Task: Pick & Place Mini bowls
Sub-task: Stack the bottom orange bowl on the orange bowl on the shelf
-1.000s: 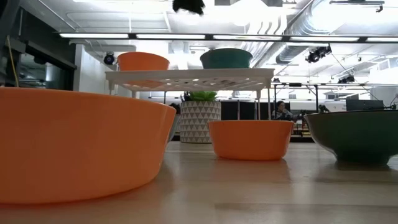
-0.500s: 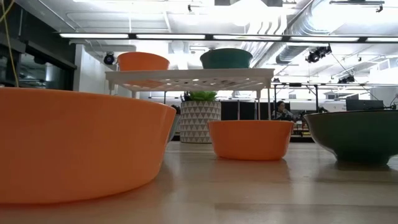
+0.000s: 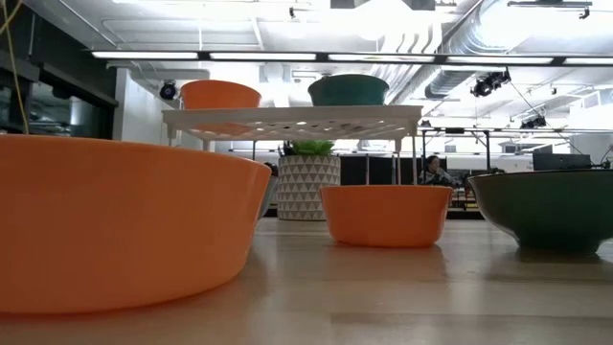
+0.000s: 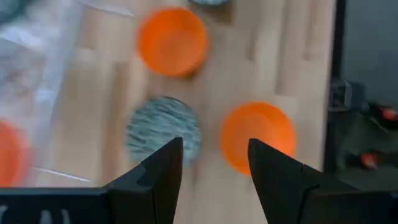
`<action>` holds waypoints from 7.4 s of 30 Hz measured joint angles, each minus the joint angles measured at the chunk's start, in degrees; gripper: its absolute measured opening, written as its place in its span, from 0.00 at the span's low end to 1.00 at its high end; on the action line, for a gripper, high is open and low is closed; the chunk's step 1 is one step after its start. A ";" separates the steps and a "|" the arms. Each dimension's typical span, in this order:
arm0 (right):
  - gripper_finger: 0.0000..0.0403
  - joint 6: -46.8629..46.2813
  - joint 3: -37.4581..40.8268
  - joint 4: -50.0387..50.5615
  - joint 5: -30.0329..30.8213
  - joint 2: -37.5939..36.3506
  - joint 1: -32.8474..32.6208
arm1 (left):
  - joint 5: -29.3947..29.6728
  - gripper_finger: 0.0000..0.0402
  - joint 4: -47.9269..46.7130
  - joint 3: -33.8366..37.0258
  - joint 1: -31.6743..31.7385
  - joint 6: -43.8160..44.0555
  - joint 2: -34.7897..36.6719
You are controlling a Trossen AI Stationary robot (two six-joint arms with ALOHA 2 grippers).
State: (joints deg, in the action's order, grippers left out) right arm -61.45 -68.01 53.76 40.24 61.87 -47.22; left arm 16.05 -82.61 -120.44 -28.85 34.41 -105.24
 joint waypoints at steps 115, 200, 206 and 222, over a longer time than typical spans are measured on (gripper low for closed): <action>0.03 -2.60 0.00 0.83 -1.65 0.00 -0.04 | -19.95 0.00 38.79 46.58 0.73 13.69 10.90; 0.03 -2.82 0.00 2.31 -5.30 0.02 11.37 | -23.13 0.00 -4.11 18.32 59.58 -32.56 12.06; 0.03 -2.75 0.00 2.36 -5.47 0.02 11.36 | -23.42 0.00 -4.90 18.34 59.00 -32.63 9.65; 0.03 -2.79 0.00 2.62 -6.11 0.02 11.34 | -24.06 0.00 -4.36 18.34 59.09 -34.22 9.65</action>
State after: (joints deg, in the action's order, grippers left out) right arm -64.24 -68.01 56.38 34.13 61.89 -35.88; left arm -8.01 -86.98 -102.10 30.24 0.18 -95.59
